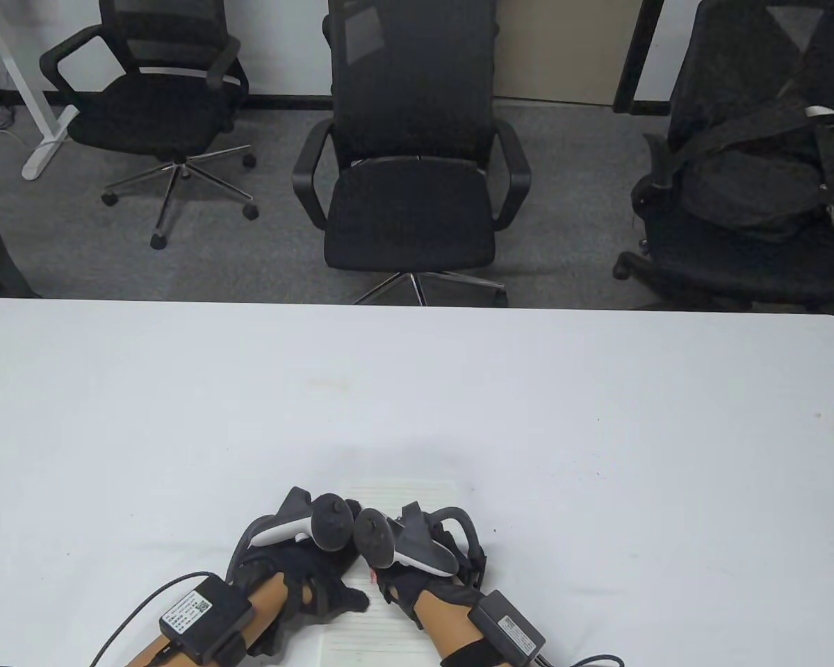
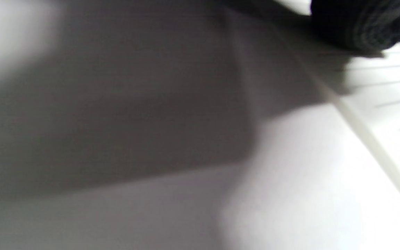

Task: Apply wax crayon on paper

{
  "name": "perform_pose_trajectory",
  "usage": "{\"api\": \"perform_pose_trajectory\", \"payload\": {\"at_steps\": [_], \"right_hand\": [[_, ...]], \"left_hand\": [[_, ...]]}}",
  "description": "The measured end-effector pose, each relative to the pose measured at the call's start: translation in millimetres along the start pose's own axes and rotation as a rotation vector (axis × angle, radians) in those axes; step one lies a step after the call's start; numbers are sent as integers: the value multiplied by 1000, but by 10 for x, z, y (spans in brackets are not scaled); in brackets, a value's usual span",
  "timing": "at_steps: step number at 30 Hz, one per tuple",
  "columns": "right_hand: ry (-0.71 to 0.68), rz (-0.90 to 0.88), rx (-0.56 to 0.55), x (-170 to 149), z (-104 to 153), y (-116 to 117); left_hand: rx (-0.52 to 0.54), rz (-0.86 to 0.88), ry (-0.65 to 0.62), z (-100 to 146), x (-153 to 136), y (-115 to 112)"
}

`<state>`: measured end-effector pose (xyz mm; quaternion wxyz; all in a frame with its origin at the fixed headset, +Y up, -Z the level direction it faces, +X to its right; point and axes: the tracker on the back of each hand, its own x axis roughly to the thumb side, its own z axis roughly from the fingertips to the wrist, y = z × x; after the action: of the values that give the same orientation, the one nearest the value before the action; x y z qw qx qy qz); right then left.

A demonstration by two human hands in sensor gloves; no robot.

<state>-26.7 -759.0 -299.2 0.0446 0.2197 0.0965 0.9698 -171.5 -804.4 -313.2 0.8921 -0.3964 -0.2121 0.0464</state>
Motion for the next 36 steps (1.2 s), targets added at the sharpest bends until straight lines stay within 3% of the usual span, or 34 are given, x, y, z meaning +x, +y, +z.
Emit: {"api": "perform_pose_trajectory", "payload": {"at_steps": [2,4,6,8,10,12,17,20,22,23,25,27,29,32,34,36], "right_hand": [[19,-40,73,12,11,6],[32,-4,-9,14,5,8],[74,44,-160,12,-1,32],[57,52,-178,5,-10,32],[19,30,-130,14,-8,24],[-29,-32,3,16,-20,17],[75,59,-184,-14,-44,33],[53,15,-133,-16,-37,23],[30,-24,9,-19,-45,2],[51,-39,16,-21,-31,7],[67,-15,-54,-29,-34,16],[113,58,-193,-43,-25,33],[95,36,-171,-49,-24,24],[60,-22,15,-43,-32,-4],[74,-21,-28,-39,-19,9],[116,28,-164,-40,-5,29]], "left_hand": [[-1,0,0,-1,0,0],[-1,1,-1,-1,-1,-1],[-1,2,0,-1,-1,-1],[-1,3,0,-1,-2,-1],[-1,2,1,0,-2,-1],[-1,3,1,0,-2,-1],[-2,3,2,0,-3,1],[-2,2,2,1,-3,2],[-3,2,2,1,-3,2],[-3,2,2,0,-3,3],[-3,1,2,1,-3,2],[-3,1,3,1,-3,3],[-3,2,2,1,-3,3],[-3,2,2,-1,-3,4],[-4,2,3,-1,-3,4],[-3,3,2,-1,-2,4]]}}
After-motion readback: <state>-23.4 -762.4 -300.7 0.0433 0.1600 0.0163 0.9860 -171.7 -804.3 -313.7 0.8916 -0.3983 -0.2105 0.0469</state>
